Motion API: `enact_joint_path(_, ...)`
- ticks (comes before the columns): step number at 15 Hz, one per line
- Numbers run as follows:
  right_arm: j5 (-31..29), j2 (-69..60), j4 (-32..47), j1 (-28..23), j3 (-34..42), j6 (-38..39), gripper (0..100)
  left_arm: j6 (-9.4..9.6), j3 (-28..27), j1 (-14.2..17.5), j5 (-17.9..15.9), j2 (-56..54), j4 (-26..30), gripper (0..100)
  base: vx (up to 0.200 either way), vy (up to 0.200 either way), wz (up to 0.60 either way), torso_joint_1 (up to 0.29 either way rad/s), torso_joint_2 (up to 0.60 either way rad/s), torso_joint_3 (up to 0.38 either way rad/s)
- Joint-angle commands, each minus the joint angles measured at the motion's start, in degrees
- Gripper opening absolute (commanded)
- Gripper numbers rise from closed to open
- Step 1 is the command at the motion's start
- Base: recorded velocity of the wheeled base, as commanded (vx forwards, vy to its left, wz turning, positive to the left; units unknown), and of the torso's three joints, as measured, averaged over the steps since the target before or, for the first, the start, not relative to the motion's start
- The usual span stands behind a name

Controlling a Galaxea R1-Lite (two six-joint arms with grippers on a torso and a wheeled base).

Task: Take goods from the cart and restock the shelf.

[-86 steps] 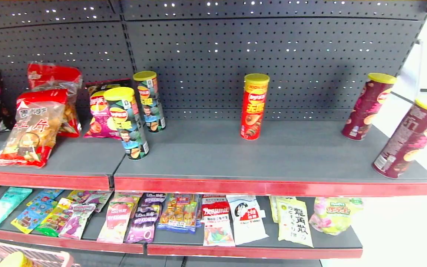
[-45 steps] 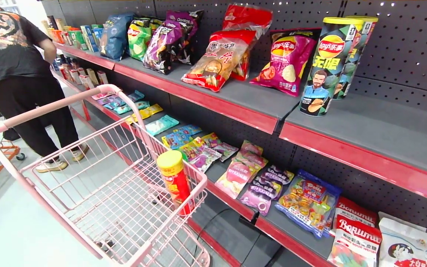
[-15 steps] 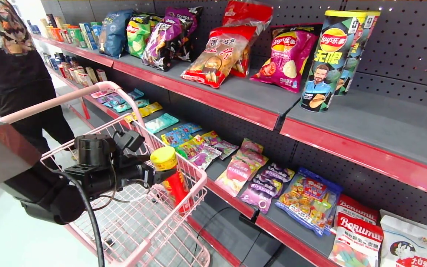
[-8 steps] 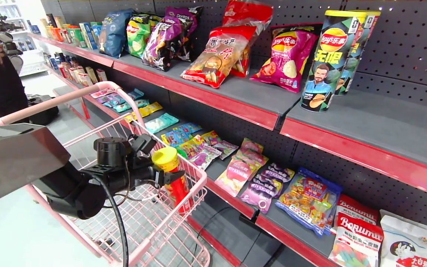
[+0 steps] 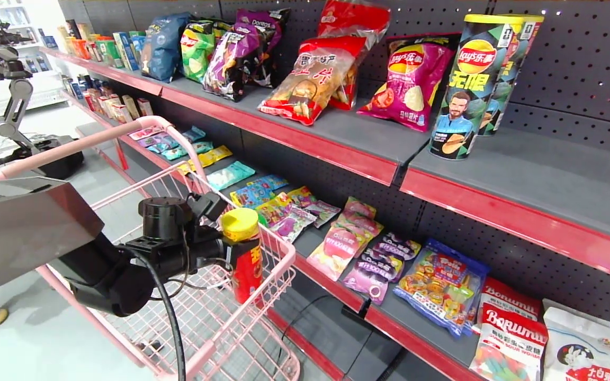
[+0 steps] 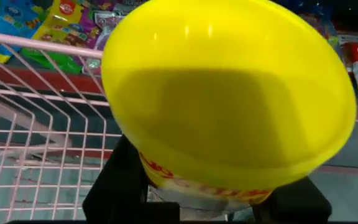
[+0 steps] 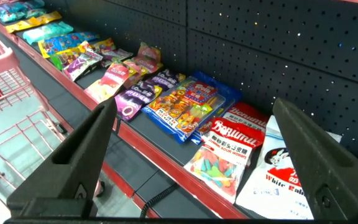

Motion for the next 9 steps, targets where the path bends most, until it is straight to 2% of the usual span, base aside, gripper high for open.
enact_joint_path(1, 0.0, 0.0, 0.0, 0.1, 0.0, 0.0, 100, -0.75, 2.3, 0.6, 0.5, -7.7, 0.6, 0, 0.000, 0.000, 0.00, 0.000, 0.00, 0.000)
enact_joint_path(3, 0.0, 0.0, 0.0, 0.0, 0.0, 0.0, 100, -4.88, 1.1, 3.1, 2.6, -20.9, 8.8, 0, 0.000, 0.000, 0.00, 0.000, 0.00, 0.000)
enact_joint_path(4, 0.0, 0.0, 0.0, 0.0, 0.0, 0.0, 100, -5.59, -0.7, 4.9, 3.5, -30.4, 18.3, 0, 0.000, 0.000, 0.00, 0.000, 0.00, 0.000)
enact_joint_path(5, 0.0, 0.0, 0.0, 0.0, 0.0, 0.0, 100, -5.67, -1.2, 5.8, 3.5, -38.5, 26.1, 0, 0.000, 0.000, 0.00, 0.000, 0.00, 0.000)
enact_joint_path(6, 0.0, 0.0, 0.0, 0.0, 0.0, 0.0, 100, -5.67, -1.2, 6.0, 3.6, -42.9, 29.8, 0, 0.000, 0.000, 0.00, 0.000, 0.00, 0.000)
enact_joint_path(7, 0.0, 0.0, 0.0, 0.0, 0.0, 0.1, 100, -5.59, -0.6, 6.2, 3.6, -54.8, 38.1, 0, 0.000, 0.000, 0.00, 0.000, 0.00, 0.000)
enact_joint_path(9, 0.0, 0.0, 0.0, 0.0, 0.0, 0.0, 100, -5.50, -0.5, 6.2, 4.7, -67.7, 46.8, 0, 0.000, 0.000, 0.00, 0.000, 0.00, 0.000)
